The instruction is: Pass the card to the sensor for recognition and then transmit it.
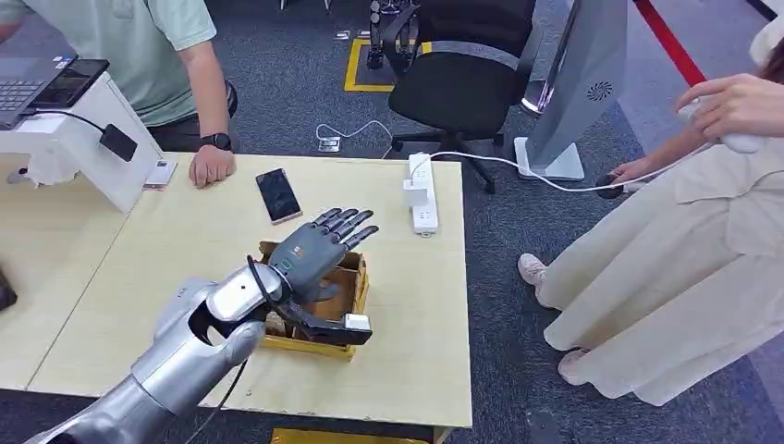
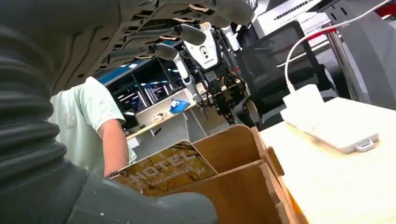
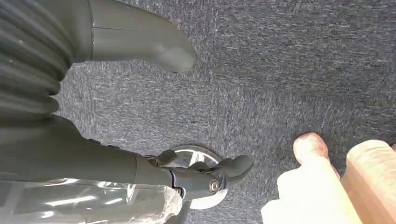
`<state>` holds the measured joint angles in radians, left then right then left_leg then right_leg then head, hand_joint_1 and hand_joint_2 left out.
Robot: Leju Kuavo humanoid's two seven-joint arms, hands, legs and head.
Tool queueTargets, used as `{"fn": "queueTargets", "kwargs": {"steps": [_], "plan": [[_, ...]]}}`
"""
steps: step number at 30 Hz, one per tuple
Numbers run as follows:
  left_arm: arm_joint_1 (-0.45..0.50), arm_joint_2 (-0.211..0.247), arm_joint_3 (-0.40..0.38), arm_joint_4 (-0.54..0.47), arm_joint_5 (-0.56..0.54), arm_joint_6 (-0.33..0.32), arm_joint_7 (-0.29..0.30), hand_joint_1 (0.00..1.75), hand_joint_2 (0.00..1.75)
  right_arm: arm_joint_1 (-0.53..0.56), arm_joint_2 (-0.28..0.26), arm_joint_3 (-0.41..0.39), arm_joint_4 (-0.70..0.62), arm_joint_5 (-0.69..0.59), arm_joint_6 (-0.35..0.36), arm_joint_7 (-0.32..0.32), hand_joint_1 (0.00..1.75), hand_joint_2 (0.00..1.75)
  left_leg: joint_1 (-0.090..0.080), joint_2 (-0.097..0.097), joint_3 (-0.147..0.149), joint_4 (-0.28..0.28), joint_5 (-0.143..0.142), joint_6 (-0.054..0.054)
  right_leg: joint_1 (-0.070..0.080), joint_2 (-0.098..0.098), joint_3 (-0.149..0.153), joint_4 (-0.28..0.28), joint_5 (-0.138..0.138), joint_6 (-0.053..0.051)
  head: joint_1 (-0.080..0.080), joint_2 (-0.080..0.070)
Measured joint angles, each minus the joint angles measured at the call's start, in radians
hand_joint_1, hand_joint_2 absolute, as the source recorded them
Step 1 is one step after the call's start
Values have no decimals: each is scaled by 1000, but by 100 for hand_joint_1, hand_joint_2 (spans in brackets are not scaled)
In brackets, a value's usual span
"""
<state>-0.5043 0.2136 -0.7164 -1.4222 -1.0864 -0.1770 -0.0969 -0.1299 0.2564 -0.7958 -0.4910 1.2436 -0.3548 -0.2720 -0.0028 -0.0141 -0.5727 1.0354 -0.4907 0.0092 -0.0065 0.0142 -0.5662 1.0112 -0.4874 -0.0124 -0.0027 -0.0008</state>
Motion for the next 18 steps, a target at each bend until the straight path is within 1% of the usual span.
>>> {"fn": "queueTargets", "kwargs": {"steps": [15,18], "plan": [[-2,0,0,28,-1,4,0,0,175,3,0,0,0,1,0,0,0,175,0,0,0,0,0,0,0,0,0,0,0,0,0,0],[-1,8,0,31,-6,13,0,0,175,8,0,0,0,3,2,0,0,175,0,0,0,0,0,0,0,0,0,0,0,0,0,0]]}}
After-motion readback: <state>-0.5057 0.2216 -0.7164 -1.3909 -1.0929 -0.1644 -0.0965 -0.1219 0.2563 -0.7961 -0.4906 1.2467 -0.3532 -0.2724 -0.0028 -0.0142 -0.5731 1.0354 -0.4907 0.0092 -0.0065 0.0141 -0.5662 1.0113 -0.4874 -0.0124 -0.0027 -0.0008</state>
